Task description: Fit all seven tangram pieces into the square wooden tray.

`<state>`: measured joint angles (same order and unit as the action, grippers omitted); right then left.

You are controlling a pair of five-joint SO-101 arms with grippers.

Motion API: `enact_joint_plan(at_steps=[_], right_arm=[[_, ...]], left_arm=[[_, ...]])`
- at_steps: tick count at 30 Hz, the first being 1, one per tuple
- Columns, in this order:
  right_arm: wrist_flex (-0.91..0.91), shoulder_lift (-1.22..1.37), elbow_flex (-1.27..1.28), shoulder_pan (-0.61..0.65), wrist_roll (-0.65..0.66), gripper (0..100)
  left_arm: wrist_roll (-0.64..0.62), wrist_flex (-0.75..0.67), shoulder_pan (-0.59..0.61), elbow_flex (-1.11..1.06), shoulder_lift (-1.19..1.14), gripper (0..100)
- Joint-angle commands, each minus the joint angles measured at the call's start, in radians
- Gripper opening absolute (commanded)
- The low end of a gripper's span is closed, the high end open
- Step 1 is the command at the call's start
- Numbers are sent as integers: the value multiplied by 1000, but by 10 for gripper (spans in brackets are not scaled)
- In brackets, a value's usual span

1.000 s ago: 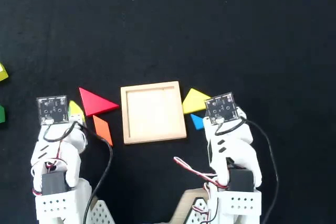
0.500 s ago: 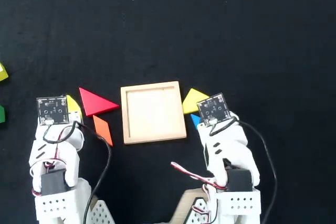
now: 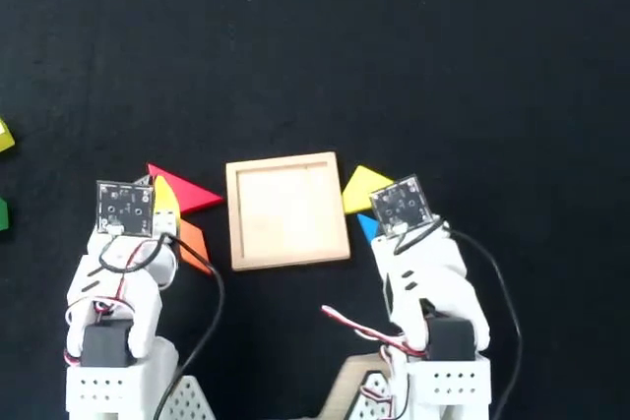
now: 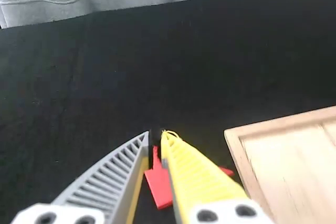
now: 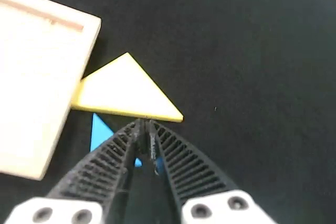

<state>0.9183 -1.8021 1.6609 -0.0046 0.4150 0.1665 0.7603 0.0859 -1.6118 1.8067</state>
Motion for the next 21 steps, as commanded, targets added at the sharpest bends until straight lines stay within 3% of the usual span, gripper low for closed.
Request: enact_joint_plan(at_steps=[1, 6, 13, 21], right_arm=[[11, -91, -79, -18, 5, 11], [69, -91, -120, -18, 5, 11], [187, -65, -298, 29, 12, 11], [193, 320, -533, 46, 15, 11]], left_arm=[[11, 31, -16, 33, -2, 58], [8, 38, -18, 68, -78, 58], [-40, 40, -27, 282, -404, 58], [-91, 46, -73, 467, -675, 58]])
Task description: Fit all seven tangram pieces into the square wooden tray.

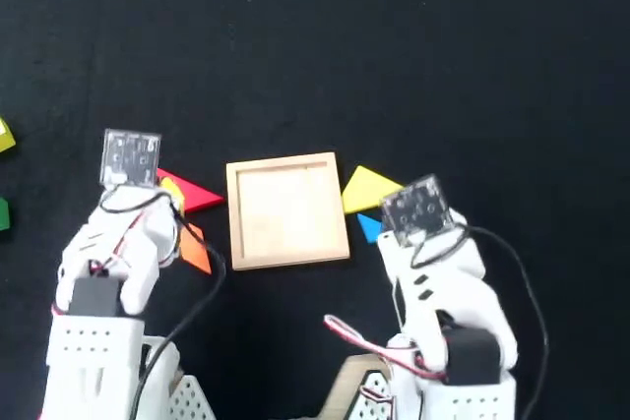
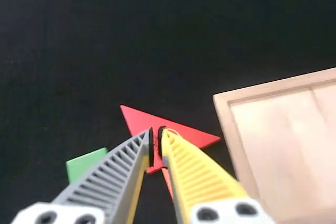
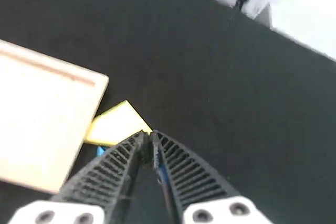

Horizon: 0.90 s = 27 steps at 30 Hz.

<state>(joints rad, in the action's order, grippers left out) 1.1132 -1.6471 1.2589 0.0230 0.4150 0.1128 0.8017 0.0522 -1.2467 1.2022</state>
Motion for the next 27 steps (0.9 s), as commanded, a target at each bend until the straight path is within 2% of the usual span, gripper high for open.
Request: enact_joint_plan(at_steps=[1, 8, 12, 19, 22, 27], right_arm=[[0, 239, -168, 18, 26, 11], [9, 719, -410, 18, 78, 11], [35, 952, -530, 21, 75, 11], [100, 1291, -667, 195, 80, 11], [94, 1412, -714, 249, 74, 11], [97, 1610, -811, 253, 74, 11]], left_arm=[[-43, 0, -53, 111, -98, 58], [-41, -81, -73, 140, -324, 58], [-41, -72, -68, 211, -491, 59], [-49, -81, -61, 298, -723, 58], [-49, -97, -5, 302, -736, 58], [-66, -285, 117, 205, -738, 58]])
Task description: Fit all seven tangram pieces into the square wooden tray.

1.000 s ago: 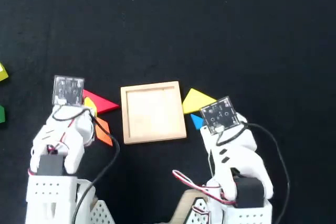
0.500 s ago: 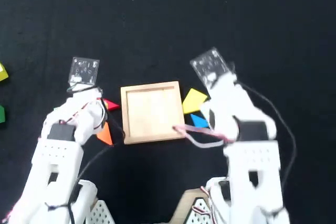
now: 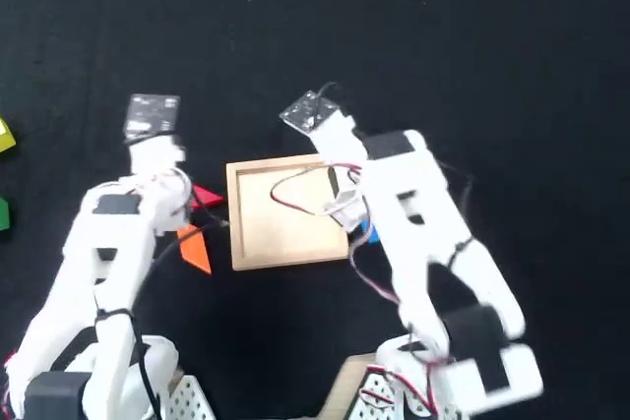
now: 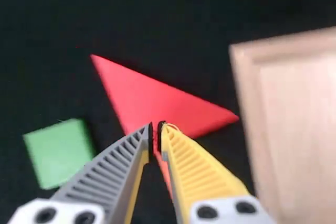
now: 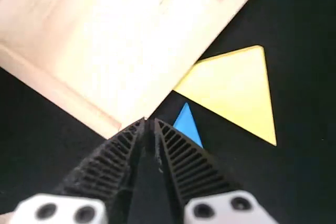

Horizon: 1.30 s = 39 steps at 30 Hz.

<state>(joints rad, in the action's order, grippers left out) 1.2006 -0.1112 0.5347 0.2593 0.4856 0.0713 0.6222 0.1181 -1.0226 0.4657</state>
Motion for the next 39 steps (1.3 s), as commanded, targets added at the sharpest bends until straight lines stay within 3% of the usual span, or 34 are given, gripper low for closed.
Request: enact_joint_plan(at_steps=[1, 11, 18, 34, 39], right_arm=[[11, 104, -102, 17, 3, 11], [-8, 128, -133, 9, 3, 11], [-83, 177, -136, -115, 3, 11], [-120, 268, -157, 15, 3, 11], [-18, 202, -226, -31, 12, 11]], left_arm=[[-43, -138, 59, -41, 0, 58], [-69, -167, 56, -56, 2, 58], [-69, -170, 56, -54, 0, 58], [-66, -172, 54, -51, 0, 58], [-64, -172, 54, -54, 0, 58]])
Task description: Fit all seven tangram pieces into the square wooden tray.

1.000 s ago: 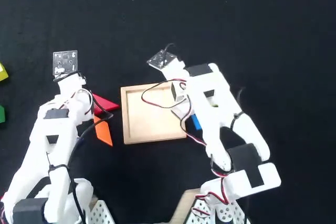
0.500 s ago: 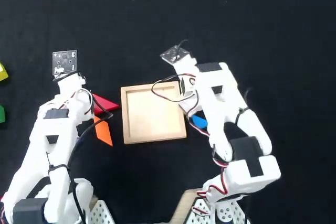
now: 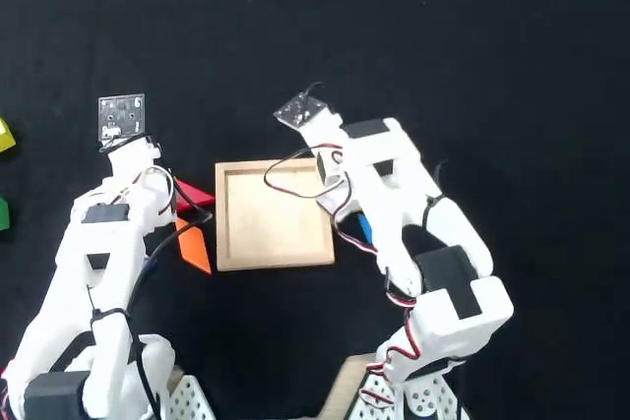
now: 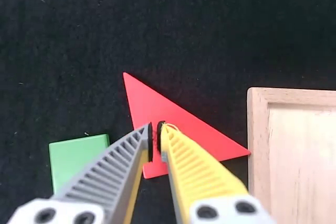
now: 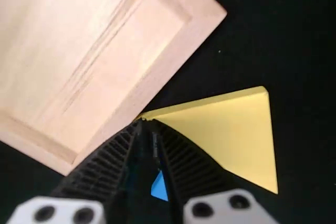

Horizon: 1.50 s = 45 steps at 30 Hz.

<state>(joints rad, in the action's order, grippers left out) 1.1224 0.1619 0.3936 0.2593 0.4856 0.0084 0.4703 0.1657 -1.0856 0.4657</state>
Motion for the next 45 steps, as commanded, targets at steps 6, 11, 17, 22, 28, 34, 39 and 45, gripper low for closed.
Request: enact_joint_plan(at_steps=[6, 11, 17, 22, 28, 34, 39, 45], right_arm=[[5, -176, -154, -155, 12, 11], [-100, -127, -168, -144, 6, 11], [-72, 68, -274, -91, 9, 11], [-5, 213, -397, -94, 9, 11], [43, 321, -473, -114, 11, 11], [43, 331, -469, -250, 11, 11], [127, 318, -467, -330, 97, 11], [203, 271, -364, -351, 236, 11]], left_arm=[[-2, -20, 7, 10, 0, 58], [-2, -20, 7, 10, -3, 58], [-2, -21, 7, 7, -5, 58], [-2, -21, 7, 8, -9, 58], [-2, -21, 7, 8, -11, 58], [0, -21, 7, 10, -11, 58], [0, -21, 7, 12, -11, 58], [0, -21, 7, 10, -11, 58]])
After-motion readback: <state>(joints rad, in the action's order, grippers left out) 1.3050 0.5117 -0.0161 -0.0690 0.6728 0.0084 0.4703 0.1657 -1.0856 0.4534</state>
